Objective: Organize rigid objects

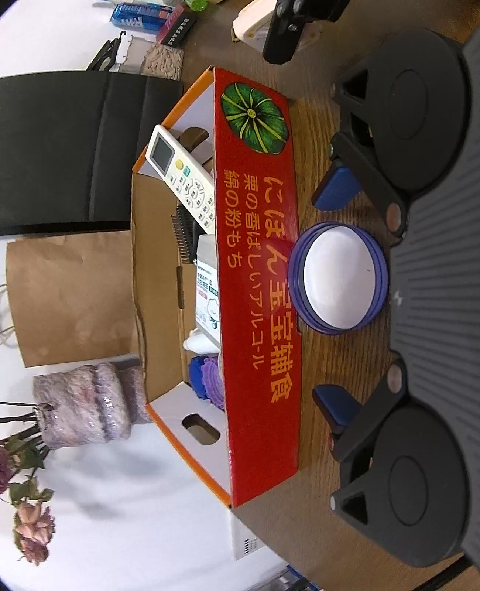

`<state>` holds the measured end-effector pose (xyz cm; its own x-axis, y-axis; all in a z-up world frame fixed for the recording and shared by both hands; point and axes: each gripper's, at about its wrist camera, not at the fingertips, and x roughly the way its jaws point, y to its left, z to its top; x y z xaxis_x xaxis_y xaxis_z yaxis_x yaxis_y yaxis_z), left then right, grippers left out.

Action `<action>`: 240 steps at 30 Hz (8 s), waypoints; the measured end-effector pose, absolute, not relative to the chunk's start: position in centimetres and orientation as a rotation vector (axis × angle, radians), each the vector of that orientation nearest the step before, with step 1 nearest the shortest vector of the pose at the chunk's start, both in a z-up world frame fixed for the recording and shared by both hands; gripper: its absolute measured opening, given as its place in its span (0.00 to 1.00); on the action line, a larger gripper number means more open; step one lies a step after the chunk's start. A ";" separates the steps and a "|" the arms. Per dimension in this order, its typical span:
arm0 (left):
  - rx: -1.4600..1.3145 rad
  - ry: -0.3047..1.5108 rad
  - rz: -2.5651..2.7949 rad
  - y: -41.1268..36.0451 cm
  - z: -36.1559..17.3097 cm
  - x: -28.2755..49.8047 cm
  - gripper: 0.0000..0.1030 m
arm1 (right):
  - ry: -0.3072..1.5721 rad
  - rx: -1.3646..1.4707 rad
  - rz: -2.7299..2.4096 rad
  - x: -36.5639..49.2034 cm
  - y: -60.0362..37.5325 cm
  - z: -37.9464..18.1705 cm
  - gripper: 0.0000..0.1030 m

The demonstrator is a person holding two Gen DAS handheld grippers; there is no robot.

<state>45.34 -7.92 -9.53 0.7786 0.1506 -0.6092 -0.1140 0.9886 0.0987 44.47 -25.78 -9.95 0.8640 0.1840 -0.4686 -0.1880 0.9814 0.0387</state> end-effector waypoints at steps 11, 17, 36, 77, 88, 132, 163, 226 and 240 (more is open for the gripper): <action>0.078 0.663 0.088 -8.5 -9.7 45.4 0.66 | 0.483 -0.016 0.199 44.4 -25.5 -9.9 0.30; 0.071 0.630 0.088 -8.1 -9.0 44.3 0.66 | 0.472 -0.018 0.196 43.8 -25.2 -9.7 0.30; 0.027 0.490 0.115 -5.7 -5.3 40.8 0.66 | 0.388 -0.004 0.189 40.8 -23.6 -8.1 0.30; -0.041 0.361 0.177 -2.5 -1.8 46.5 0.66 | 0.214 0.080 0.210 46.2 -19.1 -4.7 0.30; -0.024 0.347 0.190 -1.8 -1.8 49.8 0.66 | 0.204 0.063 0.212 49.6 -18.2 -4.8 0.30; 0.009 0.300 0.243 0.0 -2.5 52.6 1.00 | 0.214 0.040 0.141 54.1 -18.2 -6.0 1.00; 0.037 0.293 0.157 0.0 2.3 32.5 1.00 | 0.199 0.034 0.169 34.2 -21.4 -1.1 1.00; 0.043 0.326 0.102 0.5 1.5 6.5 1.00 | 0.262 -0.011 0.214 8.1 -20.6 -1.1 1.00; 0.046 0.322 0.101 0.5 1.6 6.5 1.00 | 0.263 -0.011 0.214 8.1 -20.6 -1.1 1.00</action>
